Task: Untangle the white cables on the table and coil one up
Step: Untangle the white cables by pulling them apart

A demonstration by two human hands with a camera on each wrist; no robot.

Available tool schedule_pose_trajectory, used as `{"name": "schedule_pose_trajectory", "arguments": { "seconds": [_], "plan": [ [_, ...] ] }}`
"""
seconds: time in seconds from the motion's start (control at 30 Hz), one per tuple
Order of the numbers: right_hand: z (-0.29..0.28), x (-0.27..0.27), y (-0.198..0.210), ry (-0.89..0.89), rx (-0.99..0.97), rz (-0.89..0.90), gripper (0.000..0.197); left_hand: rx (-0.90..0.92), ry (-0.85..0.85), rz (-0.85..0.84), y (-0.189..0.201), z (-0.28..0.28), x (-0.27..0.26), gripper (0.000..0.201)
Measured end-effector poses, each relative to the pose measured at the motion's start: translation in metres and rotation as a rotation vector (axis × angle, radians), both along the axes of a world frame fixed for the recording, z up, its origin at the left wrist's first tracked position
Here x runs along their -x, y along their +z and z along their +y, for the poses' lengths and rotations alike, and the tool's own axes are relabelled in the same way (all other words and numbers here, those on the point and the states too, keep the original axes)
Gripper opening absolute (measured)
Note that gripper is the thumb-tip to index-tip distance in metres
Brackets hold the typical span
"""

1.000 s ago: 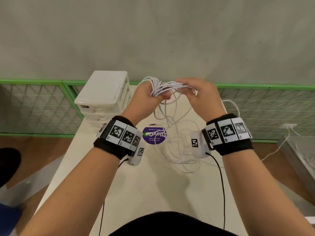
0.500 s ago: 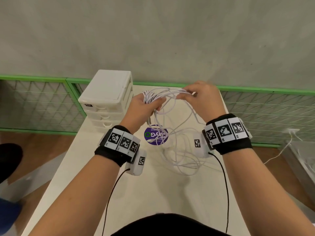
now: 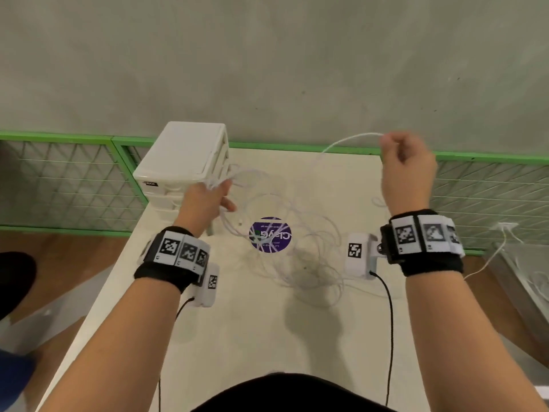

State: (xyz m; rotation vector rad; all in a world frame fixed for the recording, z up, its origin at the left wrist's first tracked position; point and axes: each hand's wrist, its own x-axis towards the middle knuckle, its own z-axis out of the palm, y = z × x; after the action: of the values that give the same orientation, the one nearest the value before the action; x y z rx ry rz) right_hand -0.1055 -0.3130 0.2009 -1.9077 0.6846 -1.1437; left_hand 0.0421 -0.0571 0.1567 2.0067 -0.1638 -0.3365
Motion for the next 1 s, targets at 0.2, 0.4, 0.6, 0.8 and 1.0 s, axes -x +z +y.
{"name": "schedule_pose_trajectory", "arguments": {
  "seconds": [0.2, 0.4, 0.6, 0.8, 1.0],
  "plan": [
    [-0.024, 0.021, -0.02, -0.205, -0.243, -0.198, 0.011, 0.108, 0.303, -0.082, -0.001, 0.032, -0.031, 0.03],
    [-0.022, 0.022, -0.047, -0.304, -0.473, -0.258, 0.018, 0.317, 0.442, -0.175, 0.019, 0.019, -0.03, 0.028],
    [-0.019, 0.018, -0.09, -0.182, -0.308, 0.765, 0.061, 0.464, 0.279, -0.07, 0.04, -0.006, -0.003, 0.025],
    [0.038, -0.009, -0.102, 0.545, 0.013, 0.616, 0.025, 0.618, 0.182, -0.107, 0.069, -0.029, 0.011, 0.028],
    [0.037, -0.012, -0.137, 0.576, 0.004, 0.855, 0.045, 0.663, 0.169, -0.146, 0.087, -0.024, 0.005, 0.026]
  ]
}}
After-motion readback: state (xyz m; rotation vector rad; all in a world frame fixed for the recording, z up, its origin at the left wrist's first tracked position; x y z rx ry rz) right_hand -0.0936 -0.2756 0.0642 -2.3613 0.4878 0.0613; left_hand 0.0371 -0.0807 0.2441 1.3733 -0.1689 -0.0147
